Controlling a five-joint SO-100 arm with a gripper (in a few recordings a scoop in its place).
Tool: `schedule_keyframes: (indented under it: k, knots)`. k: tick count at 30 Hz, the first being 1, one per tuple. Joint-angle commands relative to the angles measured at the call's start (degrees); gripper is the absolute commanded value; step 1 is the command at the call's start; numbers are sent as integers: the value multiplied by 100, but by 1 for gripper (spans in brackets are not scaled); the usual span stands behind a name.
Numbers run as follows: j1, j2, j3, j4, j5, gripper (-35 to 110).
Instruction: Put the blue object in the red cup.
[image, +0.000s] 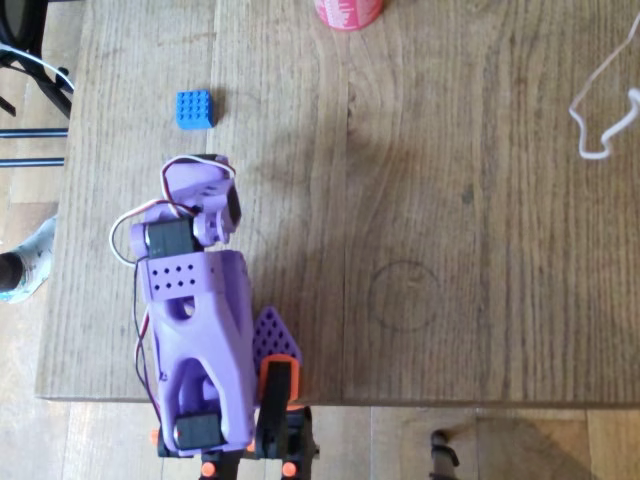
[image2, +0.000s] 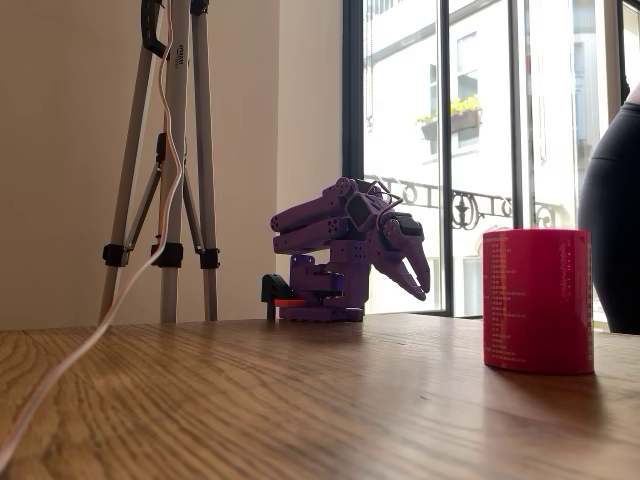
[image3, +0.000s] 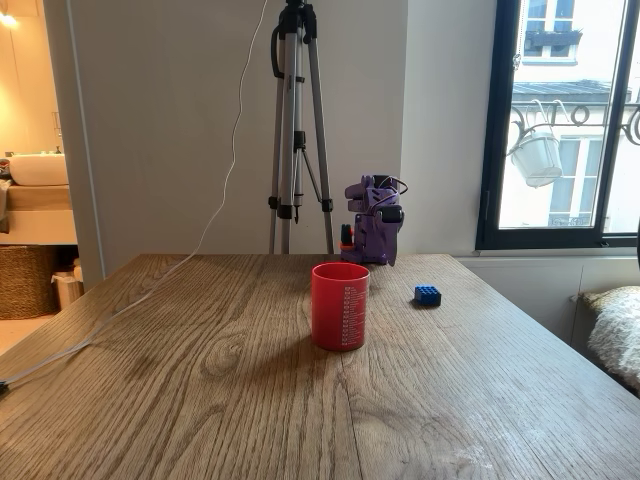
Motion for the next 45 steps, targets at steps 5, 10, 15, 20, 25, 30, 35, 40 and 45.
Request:
schedule_keyframes:
  k: [5, 10, 15, 20, 25, 30, 35, 40, 45]
  knots:
    - [-114, -9, -167, 246, -97, 1]
    - [-114, -9, -167, 237, -88, 1]
    - [-114, -9, -193, 360, -149, 1]
    - [413, -18, -387, 562, -1011, 0]
    - [466, -800, -1538, 729, -1318, 0]
    - [387, -2030, -2725, 958, -1318, 0]
    - [299, -4509, -4491, 1301, -721, 1]
    - [62, -7049, -6724, 1942, 308, 1]
    - [-237, -8851, -8358, 2347, 1169, 1]
